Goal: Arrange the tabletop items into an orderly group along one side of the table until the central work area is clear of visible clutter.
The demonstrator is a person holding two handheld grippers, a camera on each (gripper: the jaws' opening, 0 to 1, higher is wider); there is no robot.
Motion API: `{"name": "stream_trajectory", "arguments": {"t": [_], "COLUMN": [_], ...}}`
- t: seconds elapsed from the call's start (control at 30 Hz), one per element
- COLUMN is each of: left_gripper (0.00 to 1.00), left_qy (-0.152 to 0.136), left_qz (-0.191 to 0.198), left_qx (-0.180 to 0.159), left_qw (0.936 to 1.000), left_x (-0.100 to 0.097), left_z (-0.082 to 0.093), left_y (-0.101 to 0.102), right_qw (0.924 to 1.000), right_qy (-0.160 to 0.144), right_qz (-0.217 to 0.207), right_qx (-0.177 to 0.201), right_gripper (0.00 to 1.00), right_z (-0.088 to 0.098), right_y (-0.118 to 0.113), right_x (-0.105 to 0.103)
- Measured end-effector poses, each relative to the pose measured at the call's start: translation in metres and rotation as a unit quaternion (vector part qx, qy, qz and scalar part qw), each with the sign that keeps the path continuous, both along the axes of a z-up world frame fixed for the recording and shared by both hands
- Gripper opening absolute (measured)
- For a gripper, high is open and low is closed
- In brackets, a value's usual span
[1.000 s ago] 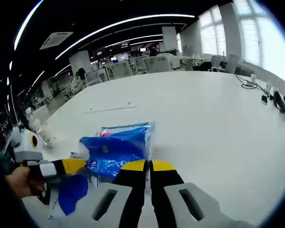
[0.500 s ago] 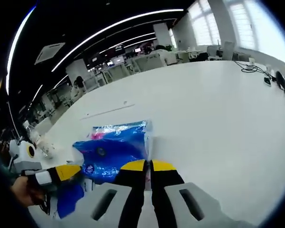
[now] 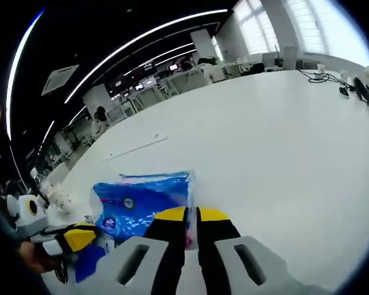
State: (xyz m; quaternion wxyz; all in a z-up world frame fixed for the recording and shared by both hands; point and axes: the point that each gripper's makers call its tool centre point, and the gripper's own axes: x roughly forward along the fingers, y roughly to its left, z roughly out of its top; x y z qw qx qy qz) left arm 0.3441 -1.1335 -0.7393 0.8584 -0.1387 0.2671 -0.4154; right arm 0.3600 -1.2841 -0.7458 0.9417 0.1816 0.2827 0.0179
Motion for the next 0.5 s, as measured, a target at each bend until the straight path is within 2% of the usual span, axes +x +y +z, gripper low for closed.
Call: {"name": "stream_trajectory", "arguments": {"t": [0.23,0.27,0.37,0.5], "left_gripper": [0.20,0.21,0.31,0.45], "left_qy": [-0.039,-0.042,-0.056,-0.071], "left_qz": [-0.013,-0.015,-0.013,-0.013], "left_qx": [0.013,0.015,0.028,0.042], "left_qw": [0.9991,0.9989,0.9979,0.9965], "left_x": [0.002,0.002,0.005,0.010], "left_z": [0.012,0.013,0.015,0.019], "left_y": [0.004,0.005,0.011,0.018], "right_qw": [0.9999,0.9999,0.9996,0.9993], "right_qy": [-0.009,-0.011,-0.010,-0.010], "right_qz": [-0.011,-0.011,-0.002,0.010], "right_qx": [-0.006,-0.006,-0.025,-0.034], "right_gripper": [0.14,0.18,0.31,0.40], "right_z": [0.008,0.010,0.015,0.023], "right_y": [-0.005,-0.004,0.000,0.009], "right_x": [0.003,0.003,-0.001,-0.006]}}
